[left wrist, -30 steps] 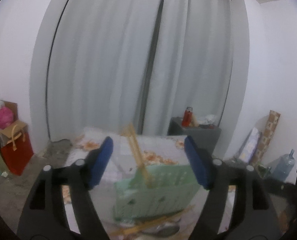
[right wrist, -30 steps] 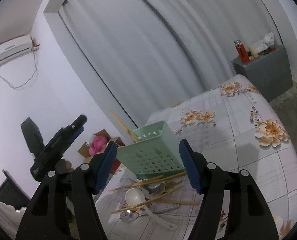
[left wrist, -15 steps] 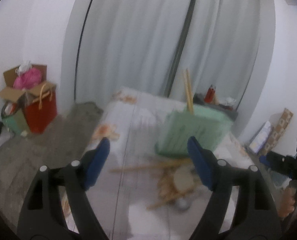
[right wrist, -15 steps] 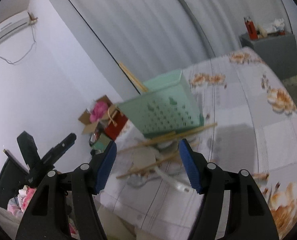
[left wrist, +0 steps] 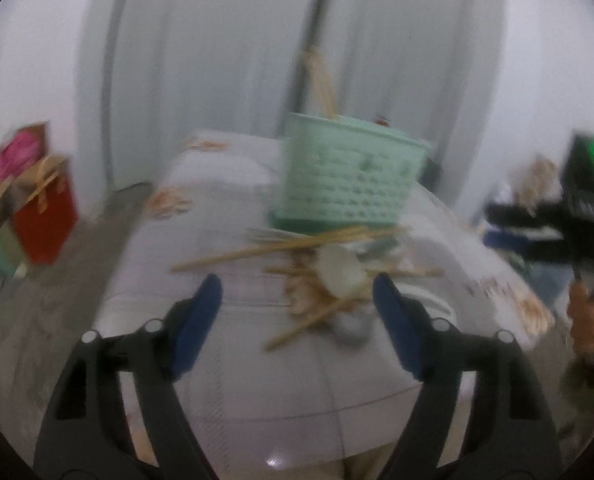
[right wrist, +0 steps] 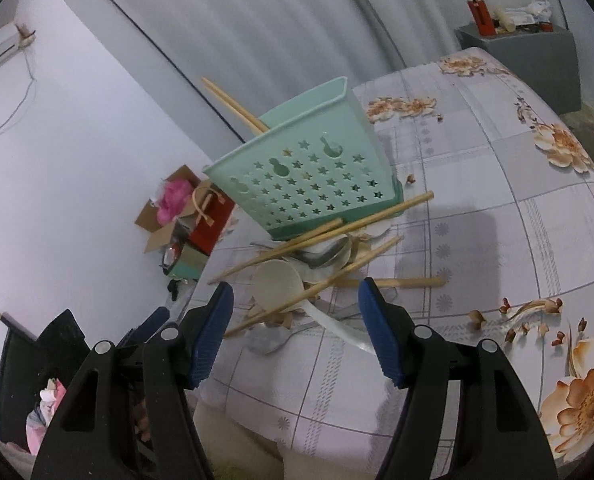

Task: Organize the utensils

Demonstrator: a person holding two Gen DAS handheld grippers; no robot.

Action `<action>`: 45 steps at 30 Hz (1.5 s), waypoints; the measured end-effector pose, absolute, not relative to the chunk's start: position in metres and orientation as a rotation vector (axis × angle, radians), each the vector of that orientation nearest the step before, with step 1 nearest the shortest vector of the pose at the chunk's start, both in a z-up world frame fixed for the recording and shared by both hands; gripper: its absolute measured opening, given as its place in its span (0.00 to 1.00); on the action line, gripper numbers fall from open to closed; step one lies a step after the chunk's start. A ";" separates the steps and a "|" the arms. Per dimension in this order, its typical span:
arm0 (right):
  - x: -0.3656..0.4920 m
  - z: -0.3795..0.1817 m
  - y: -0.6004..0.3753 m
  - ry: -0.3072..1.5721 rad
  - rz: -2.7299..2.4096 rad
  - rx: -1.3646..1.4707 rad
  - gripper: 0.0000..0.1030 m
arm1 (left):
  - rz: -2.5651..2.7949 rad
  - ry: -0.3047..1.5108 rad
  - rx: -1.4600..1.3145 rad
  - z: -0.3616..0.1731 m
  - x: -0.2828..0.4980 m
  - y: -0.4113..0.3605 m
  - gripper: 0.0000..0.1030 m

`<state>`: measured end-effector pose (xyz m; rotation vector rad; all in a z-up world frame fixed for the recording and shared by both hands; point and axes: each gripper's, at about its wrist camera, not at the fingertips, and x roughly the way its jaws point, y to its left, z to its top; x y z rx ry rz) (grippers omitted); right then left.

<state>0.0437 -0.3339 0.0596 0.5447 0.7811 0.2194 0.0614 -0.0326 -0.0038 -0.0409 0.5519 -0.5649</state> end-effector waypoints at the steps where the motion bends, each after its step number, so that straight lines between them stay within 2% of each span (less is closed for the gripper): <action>1: 0.044 0.059 -0.335 0.782 0.211 0.547 0.62 | -0.605 0.553 -0.012 -0.004 0.066 -0.041 0.67; 3: 0.044 0.058 -0.338 0.781 0.189 0.553 0.62 | -0.699 0.585 0.045 -0.005 0.080 -0.061 0.62; 8: 0.042 0.053 -0.350 0.777 0.153 0.577 0.62 | -0.854 0.693 0.112 -0.014 0.114 -0.103 0.39; 13: 0.040 0.043 -0.361 0.791 0.140 0.600 0.62 | -0.931 0.785 0.229 -0.024 0.139 -0.146 0.31; 17: 0.037 0.038 -0.371 0.780 0.138 0.633 0.62 | -0.907 0.830 0.380 -0.036 0.142 -0.176 0.20; 24: 0.030 0.034 -0.382 0.758 0.141 0.665 0.62 | -0.876 0.841 0.550 -0.045 0.138 -0.204 0.18; 27: 0.028 0.032 -0.385 0.750 0.143 0.679 0.62 | -0.856 0.834 0.618 -0.045 0.137 -0.211 0.09; 34: 0.021 0.035 -0.387 0.732 0.143 0.682 0.62 | -0.880 0.788 0.701 -0.033 0.127 -0.216 0.04; 40: 0.019 0.040 -0.386 0.722 0.144 0.673 0.62 | -0.913 0.754 0.666 -0.004 0.115 -0.197 0.04; 45: 0.019 0.045 -0.381 0.723 0.150 0.656 0.62 | -0.881 0.745 0.433 0.027 0.121 -0.153 0.04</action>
